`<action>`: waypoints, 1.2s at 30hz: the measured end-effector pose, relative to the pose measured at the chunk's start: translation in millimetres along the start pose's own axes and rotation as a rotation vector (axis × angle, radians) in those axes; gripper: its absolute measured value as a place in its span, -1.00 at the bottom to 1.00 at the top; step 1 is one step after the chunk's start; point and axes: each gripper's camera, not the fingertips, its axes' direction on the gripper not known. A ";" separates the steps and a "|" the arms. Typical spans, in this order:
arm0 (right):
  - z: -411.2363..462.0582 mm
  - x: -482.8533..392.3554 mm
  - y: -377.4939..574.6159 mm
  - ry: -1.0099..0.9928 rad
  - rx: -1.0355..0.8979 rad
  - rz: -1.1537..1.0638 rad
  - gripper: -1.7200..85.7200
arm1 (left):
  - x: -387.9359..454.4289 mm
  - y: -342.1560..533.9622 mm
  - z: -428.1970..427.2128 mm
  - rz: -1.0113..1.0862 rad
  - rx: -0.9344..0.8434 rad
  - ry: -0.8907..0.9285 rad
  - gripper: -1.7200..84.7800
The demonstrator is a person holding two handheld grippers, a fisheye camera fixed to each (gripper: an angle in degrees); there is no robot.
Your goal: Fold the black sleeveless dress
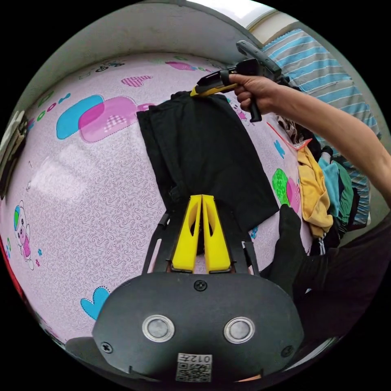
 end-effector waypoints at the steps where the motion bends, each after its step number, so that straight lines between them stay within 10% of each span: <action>1: 0.0 -4.4 -2.1 0.006 0.000 0.003 -0.98 | 0.1 0.5 -0.9 0.008 -0.003 -0.005 -0.96; 12: 0.0 -114.5 -6.5 -0.028 -0.037 -0.453 -0.82 | -13.8 21.6 -50.9 -0.014 0.042 0.003 -0.96; 36: 18.5 -179.2 -48.2 -0.102 -0.047 -0.535 -0.98 | -32.2 54.4 -38.5 -0.035 -0.095 -0.025 -0.96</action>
